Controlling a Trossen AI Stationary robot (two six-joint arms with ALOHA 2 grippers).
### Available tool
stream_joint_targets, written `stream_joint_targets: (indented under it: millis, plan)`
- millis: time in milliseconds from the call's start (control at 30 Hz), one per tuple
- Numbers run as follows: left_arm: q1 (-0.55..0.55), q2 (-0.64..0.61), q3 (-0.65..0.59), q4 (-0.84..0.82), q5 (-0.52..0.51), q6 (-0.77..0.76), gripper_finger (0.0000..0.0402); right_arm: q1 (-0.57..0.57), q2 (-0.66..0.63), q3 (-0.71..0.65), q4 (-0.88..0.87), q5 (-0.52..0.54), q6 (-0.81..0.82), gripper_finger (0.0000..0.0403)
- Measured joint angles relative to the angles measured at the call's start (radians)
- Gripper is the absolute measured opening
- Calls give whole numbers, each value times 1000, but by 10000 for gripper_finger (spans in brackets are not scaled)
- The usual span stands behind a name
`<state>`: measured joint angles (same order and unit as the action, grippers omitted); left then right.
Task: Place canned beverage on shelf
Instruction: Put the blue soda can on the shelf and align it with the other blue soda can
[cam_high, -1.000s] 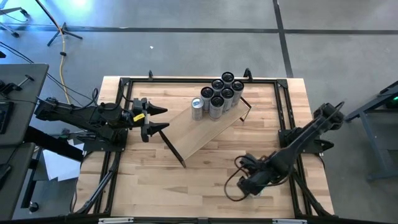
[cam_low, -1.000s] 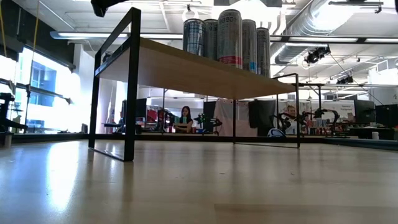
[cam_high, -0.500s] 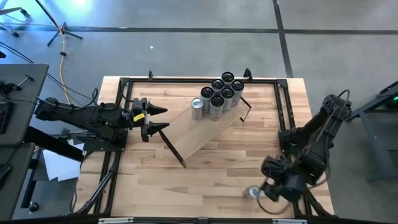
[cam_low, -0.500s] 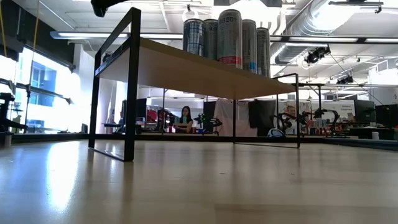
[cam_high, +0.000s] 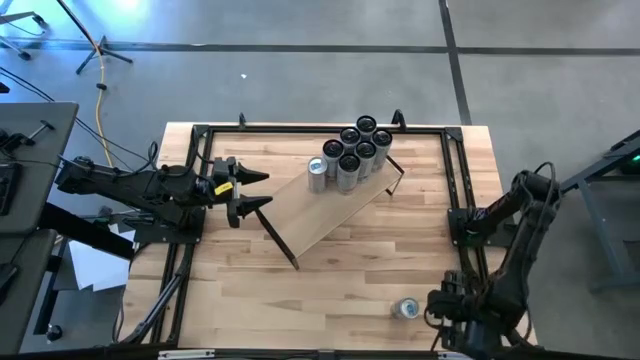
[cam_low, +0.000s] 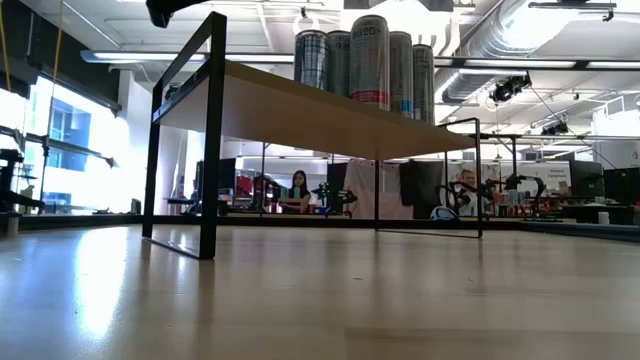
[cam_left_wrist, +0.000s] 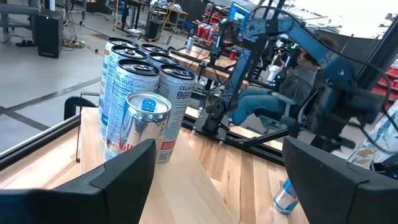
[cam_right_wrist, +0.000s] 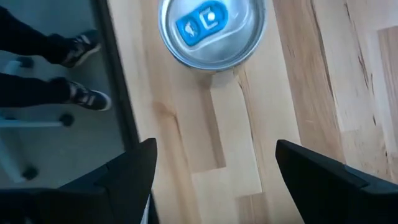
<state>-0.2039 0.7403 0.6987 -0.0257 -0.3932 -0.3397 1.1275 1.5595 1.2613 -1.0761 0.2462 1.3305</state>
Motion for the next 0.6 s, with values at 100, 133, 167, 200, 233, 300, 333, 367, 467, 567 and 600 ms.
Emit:
stream_joint_targets:
  millis: [100, 133, 167, 200, 233, 300, 333, 367, 467, 567, 600]
  plan:
    - [0, 0, 0, 0, -6, 0, 321, -2, 52, 0, 10, 3, 1, 313]
    - [0, 0, 0, 0, -8, 0, 321, -2, 67, 0, 13, 7, 1, 313]
    - [0, 0, 0, 0, -9, 0, 321, -2, 81, 0, 16, 9, 1, 313]
    - [0, 0, 0, 0, -9, -1, 321, -2, 93, 0, 19, 13, 1, 313]
    - [0, 0, 0, 0, -9, -1, 321, -2, 104, 0, 22, 20, 3, 313]
    - [0, 0, 0, 0, -9, -1, 321, -2, 119, 0, 29, 44, 11, 313]
    - [0, 0, 0, 0, -9, -1, 321, -4, 126, 0, 32, 57, 22, 313]
    - [0, 0, 0, 0, -10, -1, 321, -6, 133, 0, 32, 69, 35, 313]
    - [0, 0, 0, 0, -11, -10, 321, -14, 151, 0, 45, 105, 51, 313]
    - [0, 0, 0, 0, -11, -26, 321, -22, 171, 0, 64, 138, 50, 313]
    - [0, 0, 0, 0, -11, -26, 321, -27, 178, 0, 69, 148, 50, 313]
